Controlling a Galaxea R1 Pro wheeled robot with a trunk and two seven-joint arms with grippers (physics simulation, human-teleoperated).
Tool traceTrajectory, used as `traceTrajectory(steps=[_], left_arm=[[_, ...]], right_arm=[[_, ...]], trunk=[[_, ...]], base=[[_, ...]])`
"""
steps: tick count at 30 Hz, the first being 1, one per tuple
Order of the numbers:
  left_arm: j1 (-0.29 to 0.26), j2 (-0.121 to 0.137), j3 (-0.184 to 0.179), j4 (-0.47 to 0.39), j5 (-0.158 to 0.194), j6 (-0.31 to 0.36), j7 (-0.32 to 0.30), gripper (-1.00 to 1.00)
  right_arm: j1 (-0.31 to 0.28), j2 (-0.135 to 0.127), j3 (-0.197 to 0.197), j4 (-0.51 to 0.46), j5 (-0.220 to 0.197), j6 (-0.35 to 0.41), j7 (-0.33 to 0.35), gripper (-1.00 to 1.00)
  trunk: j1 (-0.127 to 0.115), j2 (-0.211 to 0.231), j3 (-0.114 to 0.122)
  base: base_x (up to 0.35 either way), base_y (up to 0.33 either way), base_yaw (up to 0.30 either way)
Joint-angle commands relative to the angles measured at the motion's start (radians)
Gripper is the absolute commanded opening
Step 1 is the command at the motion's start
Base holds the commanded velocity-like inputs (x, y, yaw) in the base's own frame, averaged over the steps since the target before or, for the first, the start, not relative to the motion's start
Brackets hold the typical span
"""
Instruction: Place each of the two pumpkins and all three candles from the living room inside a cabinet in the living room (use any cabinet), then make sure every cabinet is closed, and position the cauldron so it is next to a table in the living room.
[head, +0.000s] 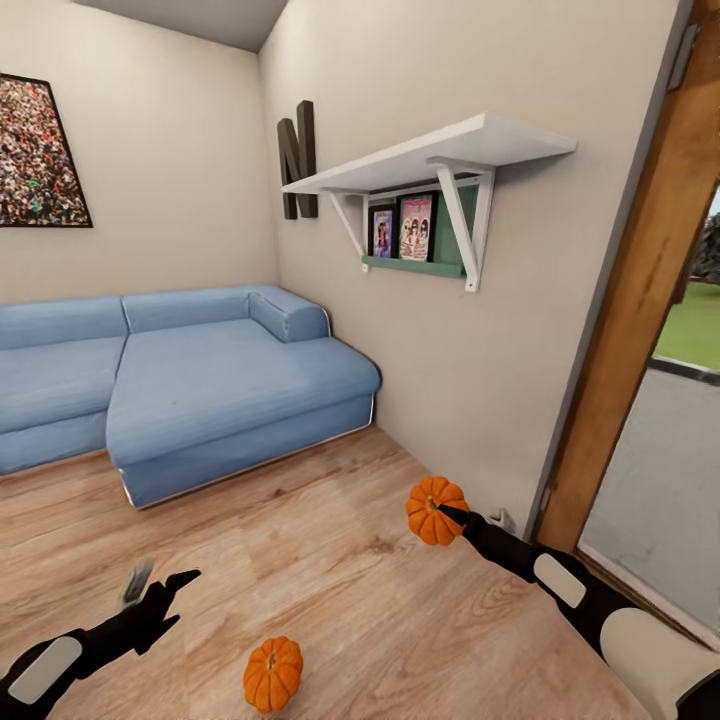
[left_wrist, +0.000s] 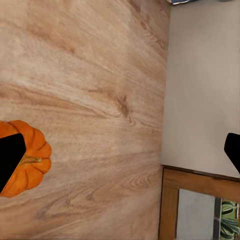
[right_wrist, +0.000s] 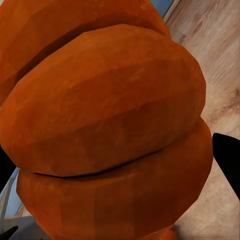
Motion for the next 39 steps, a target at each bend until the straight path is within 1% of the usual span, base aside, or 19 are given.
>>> traceTrajectory(steps=[1,6,9,13,17,39], left_arm=[[-0.001,0.001,-0.005,0.006,0.006,0.001,-0.002,1.00],[-0.001,0.000,-0.005,0.016,0.006,-0.003,-0.001,1.00],[-0.001,0.002,-0.004,0.019,0.008,-0.025,-0.001,1.00],[-0.001,0.000,-0.005,0.067,0.008,-0.038,-0.001,1.00],[-0.001,-0.002,-0.004,0.083,0.007,-0.040,-0.001,1.00],[-0.001,-0.003,-0.004,0.088,0.007,-0.041,-0.001,1.00]], right_arm=[[-0.001,-0.001,0.004,0.000,-0.010,0.006,-0.001,-1.00],[-0.001,-0.003,0.006,0.000,-0.011,0.008,0.004,-1.00],[-0.001,-0.004,0.006,0.000,-0.011,0.009,0.006,-1.00],[-0.001,-0.003,0.006,0.000,-0.011,0.010,0.007,-1.00],[-0.001,-0.001,0.006,0.000,-0.011,0.010,0.006,-1.00],[-0.001,-0.001,0.005,0.000,-0.010,0.011,0.003,-1.00]], trunk=[[0.000,0.000,-0.001],[0.000,0.000,-0.001],[0.000,0.000,-0.001],[0.000,0.000,-0.001],[0.000,0.000,-0.001],[0.000,0.000,-0.001]], base=[[-0.015,0.004,0.000],[-0.074,0.084,0.000],[-0.036,0.042,0.000],[-0.008,0.009,0.000],[-0.001,0.001,0.000],[0.000,0.000,0.000]])
